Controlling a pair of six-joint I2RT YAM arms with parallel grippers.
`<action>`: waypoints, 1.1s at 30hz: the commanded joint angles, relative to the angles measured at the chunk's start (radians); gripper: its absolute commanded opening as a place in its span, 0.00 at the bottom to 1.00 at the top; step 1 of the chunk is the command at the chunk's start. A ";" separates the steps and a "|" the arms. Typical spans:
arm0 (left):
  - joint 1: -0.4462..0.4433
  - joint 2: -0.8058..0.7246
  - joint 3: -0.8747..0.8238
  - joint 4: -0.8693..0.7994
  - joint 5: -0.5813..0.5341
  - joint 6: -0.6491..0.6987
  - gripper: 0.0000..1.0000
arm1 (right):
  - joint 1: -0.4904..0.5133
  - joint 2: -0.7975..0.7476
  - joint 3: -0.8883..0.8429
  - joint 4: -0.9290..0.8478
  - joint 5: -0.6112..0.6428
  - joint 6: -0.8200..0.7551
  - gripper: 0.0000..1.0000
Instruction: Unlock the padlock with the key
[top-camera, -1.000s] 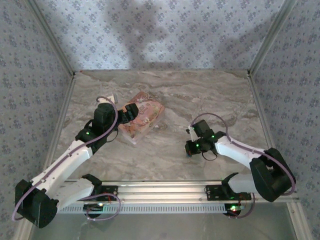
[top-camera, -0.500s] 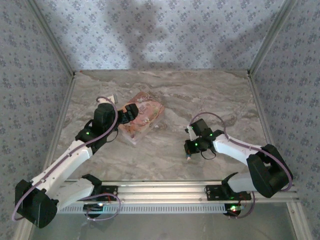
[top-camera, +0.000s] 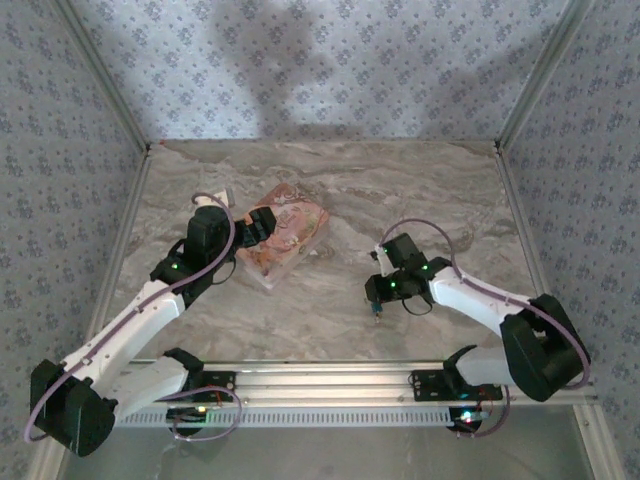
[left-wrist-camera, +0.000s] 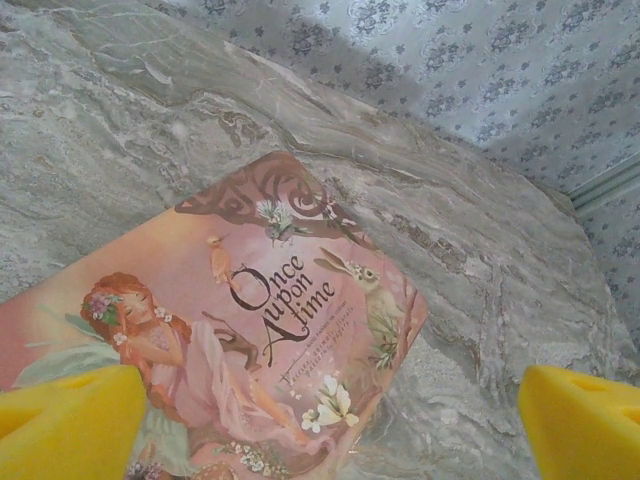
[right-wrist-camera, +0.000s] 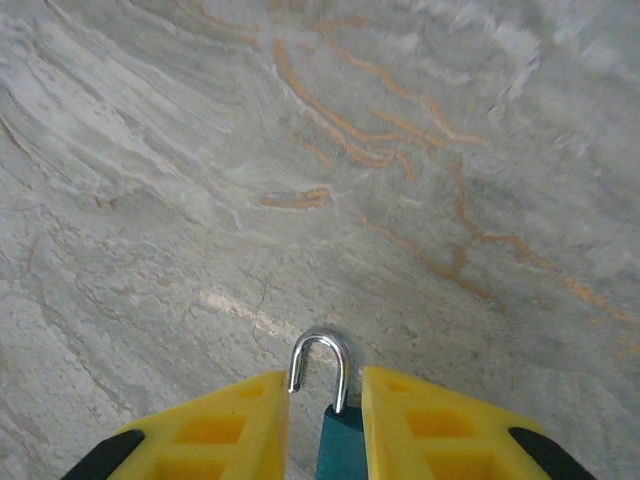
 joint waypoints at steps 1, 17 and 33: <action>0.006 -0.009 0.038 -0.017 -0.021 0.030 0.96 | -0.031 -0.065 0.047 -0.043 0.036 -0.031 0.30; 0.021 -0.072 0.121 -0.037 -0.192 0.260 0.96 | -0.276 -0.419 0.066 0.061 0.184 -0.125 0.70; 0.051 -0.180 -0.023 0.035 -0.316 0.396 0.97 | -0.501 -0.399 -0.178 0.520 0.324 -0.228 1.00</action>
